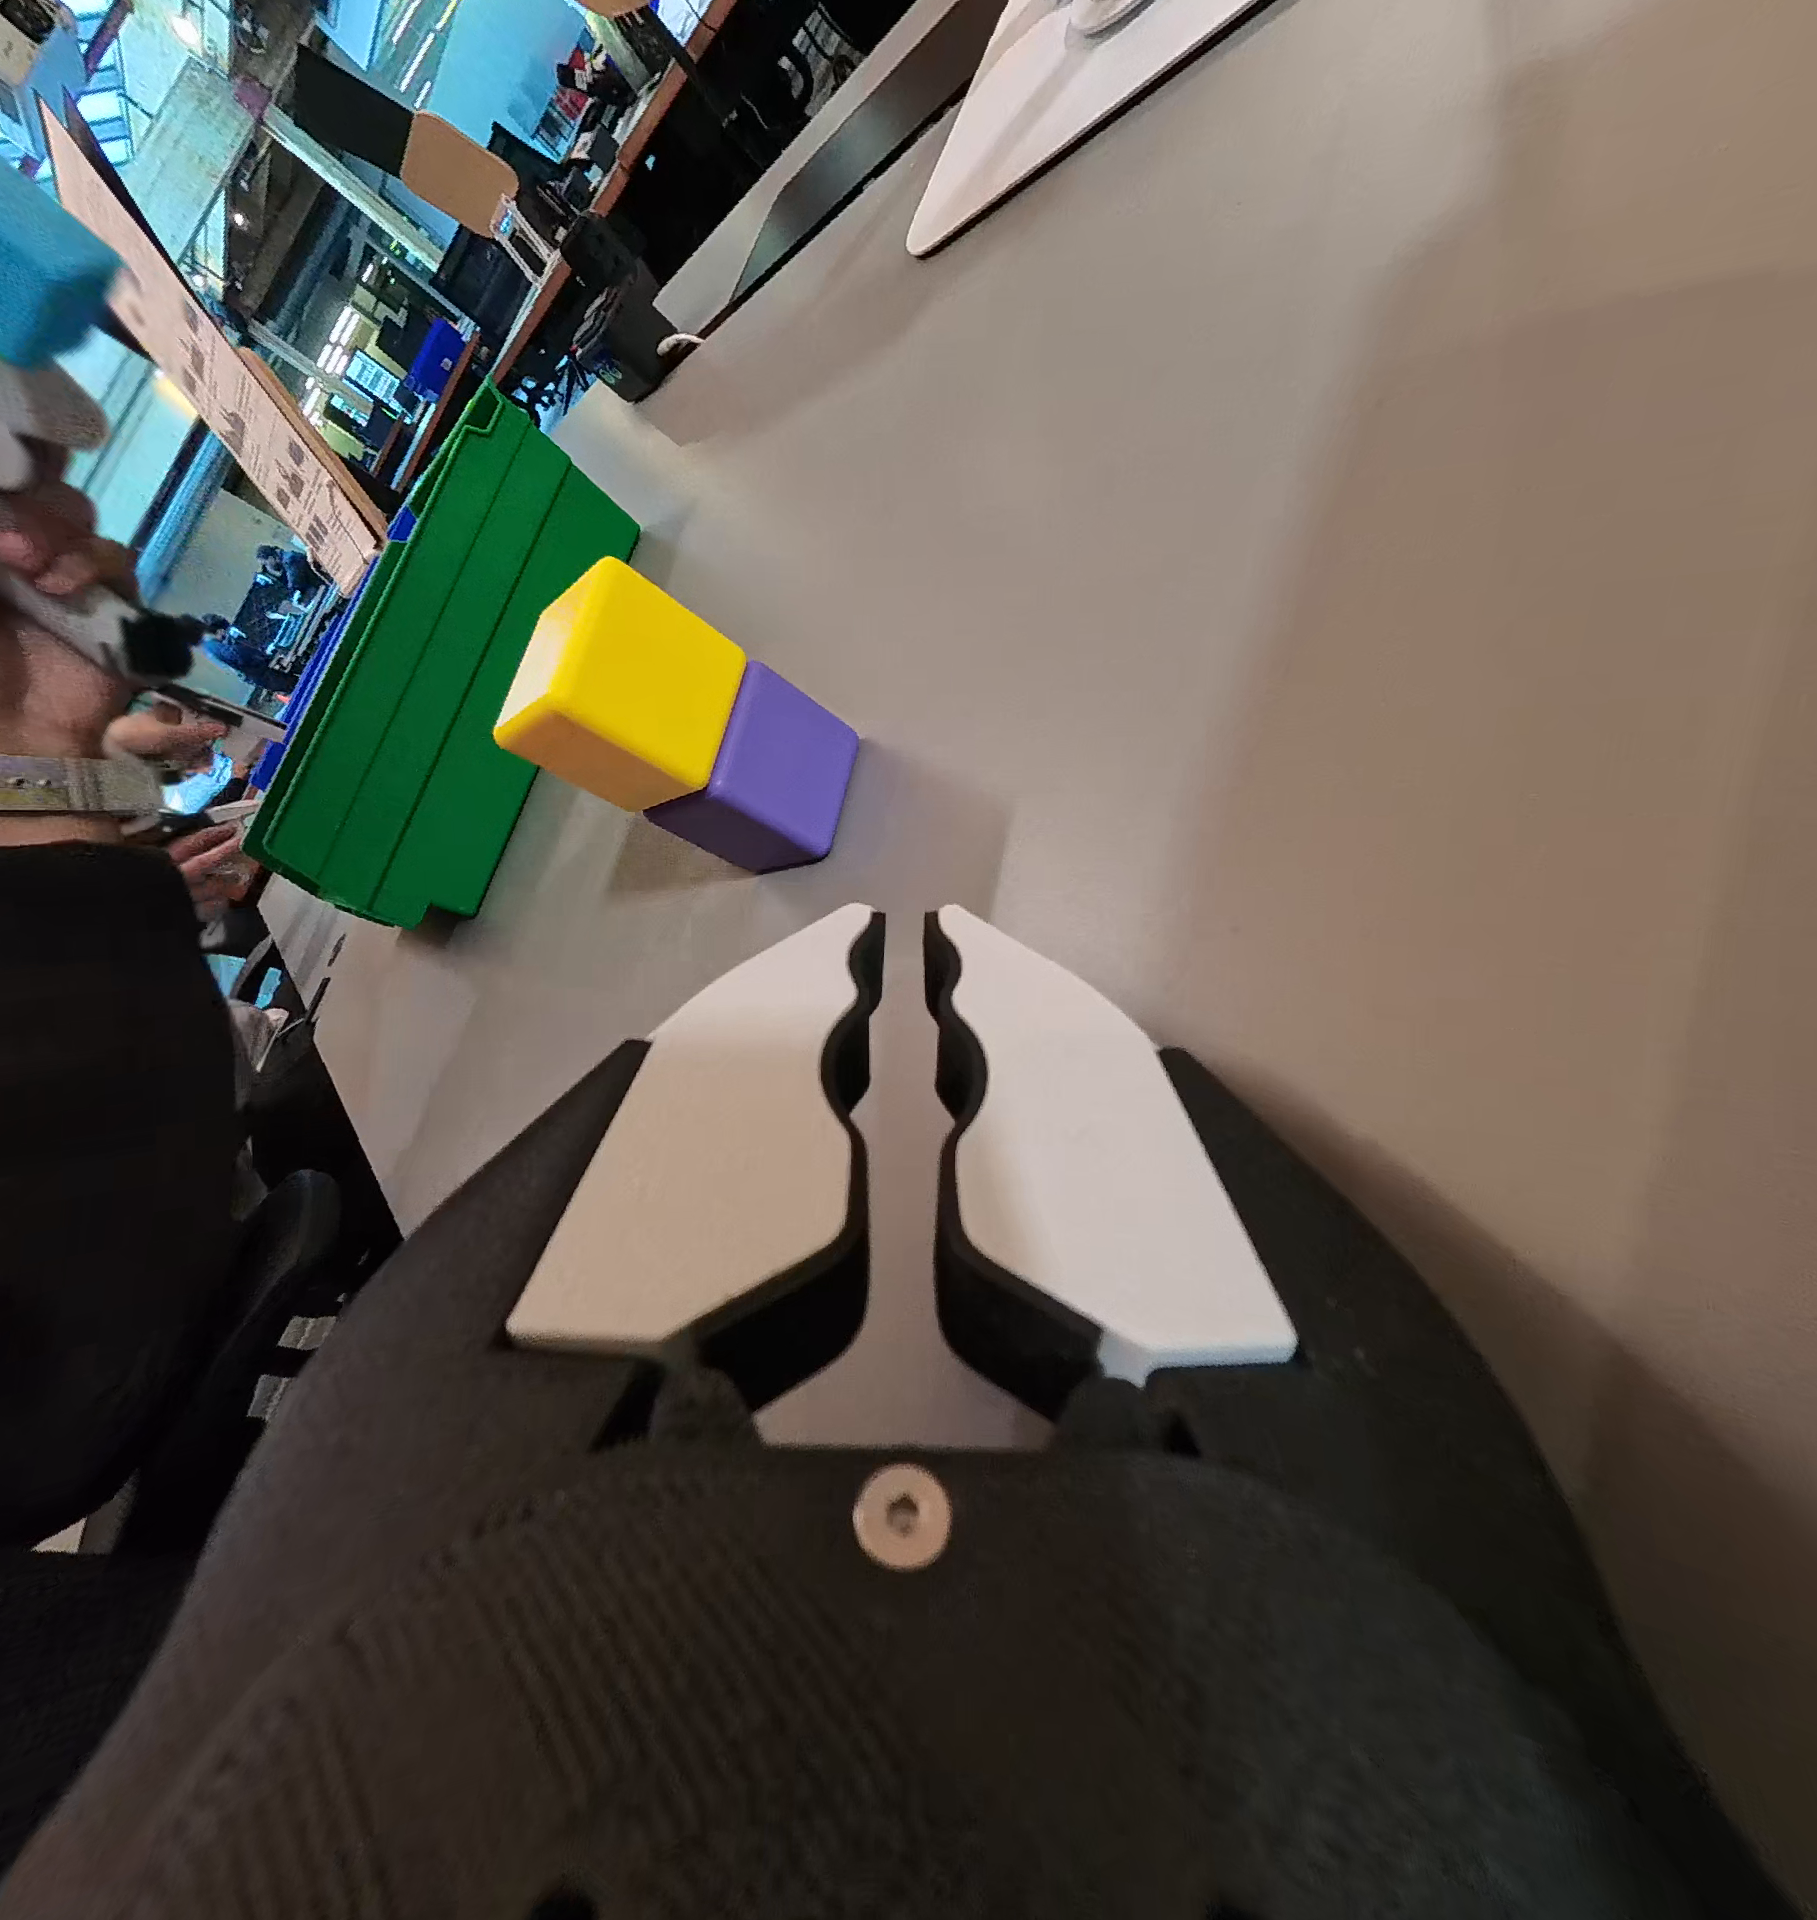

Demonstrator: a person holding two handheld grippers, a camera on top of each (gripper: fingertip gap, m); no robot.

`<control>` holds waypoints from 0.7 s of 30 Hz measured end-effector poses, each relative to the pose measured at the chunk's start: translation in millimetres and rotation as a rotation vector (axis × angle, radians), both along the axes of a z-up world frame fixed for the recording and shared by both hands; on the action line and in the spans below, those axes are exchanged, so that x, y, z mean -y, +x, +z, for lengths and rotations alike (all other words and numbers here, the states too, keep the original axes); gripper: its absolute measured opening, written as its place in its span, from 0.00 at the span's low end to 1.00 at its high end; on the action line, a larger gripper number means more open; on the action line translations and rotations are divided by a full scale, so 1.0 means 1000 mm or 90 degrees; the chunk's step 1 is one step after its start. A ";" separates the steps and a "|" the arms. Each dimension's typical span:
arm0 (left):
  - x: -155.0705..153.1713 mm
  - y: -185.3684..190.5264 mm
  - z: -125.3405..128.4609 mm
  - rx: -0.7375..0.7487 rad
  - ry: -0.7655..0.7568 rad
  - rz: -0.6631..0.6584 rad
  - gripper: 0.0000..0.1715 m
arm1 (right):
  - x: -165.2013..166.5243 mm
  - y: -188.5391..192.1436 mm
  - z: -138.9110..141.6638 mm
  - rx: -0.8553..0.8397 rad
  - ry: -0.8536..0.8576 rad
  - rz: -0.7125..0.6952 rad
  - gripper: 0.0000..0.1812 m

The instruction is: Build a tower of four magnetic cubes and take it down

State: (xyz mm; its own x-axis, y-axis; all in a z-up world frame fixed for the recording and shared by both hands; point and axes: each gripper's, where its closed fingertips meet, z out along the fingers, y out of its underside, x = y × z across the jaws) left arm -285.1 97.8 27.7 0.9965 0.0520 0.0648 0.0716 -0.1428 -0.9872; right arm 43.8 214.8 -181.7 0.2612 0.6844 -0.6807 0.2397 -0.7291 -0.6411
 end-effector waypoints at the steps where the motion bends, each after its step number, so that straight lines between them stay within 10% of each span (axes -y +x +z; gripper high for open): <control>1: -0.008 0.030 0.008 -0.036 0.003 -0.070 0.29 | 0.000 0.000 0.000 -0.001 0.000 0.000 0.04; 5: -0.038 0.144 0.007 -0.157 0.044 -0.307 0.29 | 0.001 0.000 0.001 -0.004 -0.002 0.004 0.04; 10: -0.071 0.224 -0.045 -0.003 0.034 -0.494 0.29 | 0.004 0.000 0.001 -0.006 0.000 0.013 0.04; 21: -0.086 0.232 -0.106 0.030 0.013 -0.423 0.29 | 0.005 0.000 0.001 -0.013 -0.018 0.020 0.04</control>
